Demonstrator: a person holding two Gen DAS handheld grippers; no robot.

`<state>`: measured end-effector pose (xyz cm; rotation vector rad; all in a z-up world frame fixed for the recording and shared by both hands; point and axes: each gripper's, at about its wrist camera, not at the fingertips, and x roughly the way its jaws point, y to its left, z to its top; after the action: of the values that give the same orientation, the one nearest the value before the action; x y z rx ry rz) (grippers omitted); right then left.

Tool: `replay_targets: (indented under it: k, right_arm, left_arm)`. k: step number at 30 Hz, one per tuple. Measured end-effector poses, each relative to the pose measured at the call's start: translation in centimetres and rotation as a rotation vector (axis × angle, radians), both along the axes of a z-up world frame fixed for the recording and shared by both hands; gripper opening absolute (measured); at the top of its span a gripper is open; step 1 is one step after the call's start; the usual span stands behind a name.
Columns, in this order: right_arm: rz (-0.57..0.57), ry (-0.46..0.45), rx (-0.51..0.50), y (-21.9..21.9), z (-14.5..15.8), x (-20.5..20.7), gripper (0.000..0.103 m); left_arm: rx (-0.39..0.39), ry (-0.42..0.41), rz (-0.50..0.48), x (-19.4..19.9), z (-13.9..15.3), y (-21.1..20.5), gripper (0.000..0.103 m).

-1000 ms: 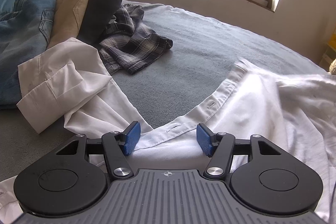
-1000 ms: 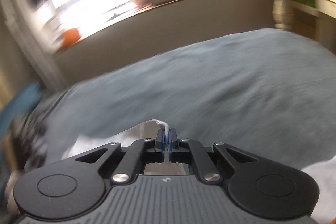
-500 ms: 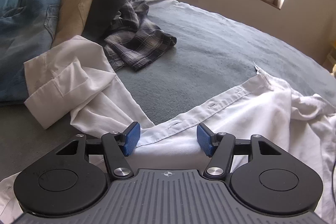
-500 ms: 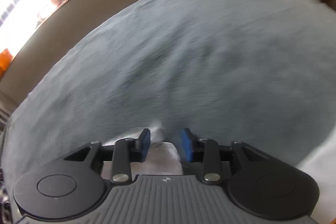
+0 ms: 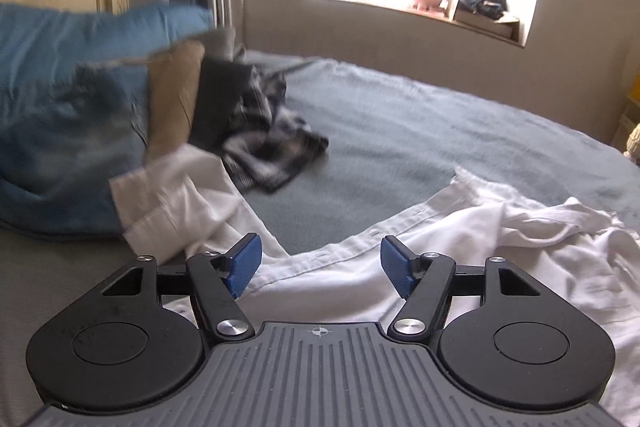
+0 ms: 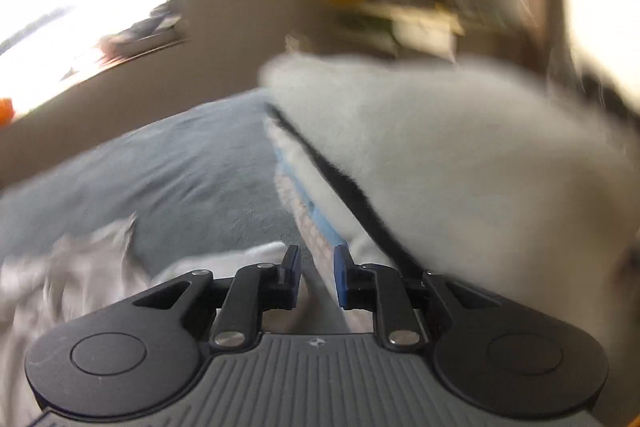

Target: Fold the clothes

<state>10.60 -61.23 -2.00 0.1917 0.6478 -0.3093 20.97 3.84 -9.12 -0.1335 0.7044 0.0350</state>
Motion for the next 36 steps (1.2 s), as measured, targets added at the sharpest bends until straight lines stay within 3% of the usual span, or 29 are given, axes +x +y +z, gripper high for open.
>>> replay_targets:
  k: [4,9,11,15,19,23,27,29,32,36]
  right_arm:
    - [0.241,0.094,-0.096,4.9,-0.5,-4.3,0.045]
    - [0.543,0.233,-0.166,11.7,-2.8,-7.9,0.045]
    - [0.582,0.269,-0.141,14.2,-5.7,-6.3,0.045]
    - [0.570,0.302,-0.083,17.8,-9.5,-2.1,0.045]
    - [0.479,0.300,0.011,18.3,-11.0,1.4,0.048]
    - [0.382,0.336,0.049,18.2,-12.6,3.0,0.064]
    - [0.347,0.395,0.046,17.1,-13.0,0.4,0.055]
    - [0.329,0.425,0.044,16.5,-13.2,-0.9,0.028]
    - [0.302,0.469,0.041,15.7,-13.4,-2.9,0.002]
    - [0.266,0.527,0.038,14.6,-13.8,-5.5,0.000]
  left_arm:
    - [-0.010,0.023,-0.115,-3.4,0.1,-2.3,0.067]
    - [-0.023,0.052,-0.260,-7.7,0.2,-5.1,0.067]
    - [-0.028,0.064,-0.347,-9.5,-0.3,-6.7,0.067]
    - [-0.037,0.075,-0.570,-12.6,-2.7,-10.7,0.067]
    - [-0.013,0.069,-0.695,-13.4,-4.3,-13.6,0.067]
    - [0.037,0.070,-0.776,-13.2,-6.4,-15.6,0.065]
    - [0.023,0.078,-0.807,-13.3,-7.8,-15.8,0.053]
    - [0.013,0.062,-0.816,-13.6,-8.0,-15.6,0.046]
    - [-0.028,0.069,-0.815,-13.4,-8.1,-15.3,0.035]
    - [-0.143,0.140,-0.814,-13.0,-8.2,-14.8,0.018]
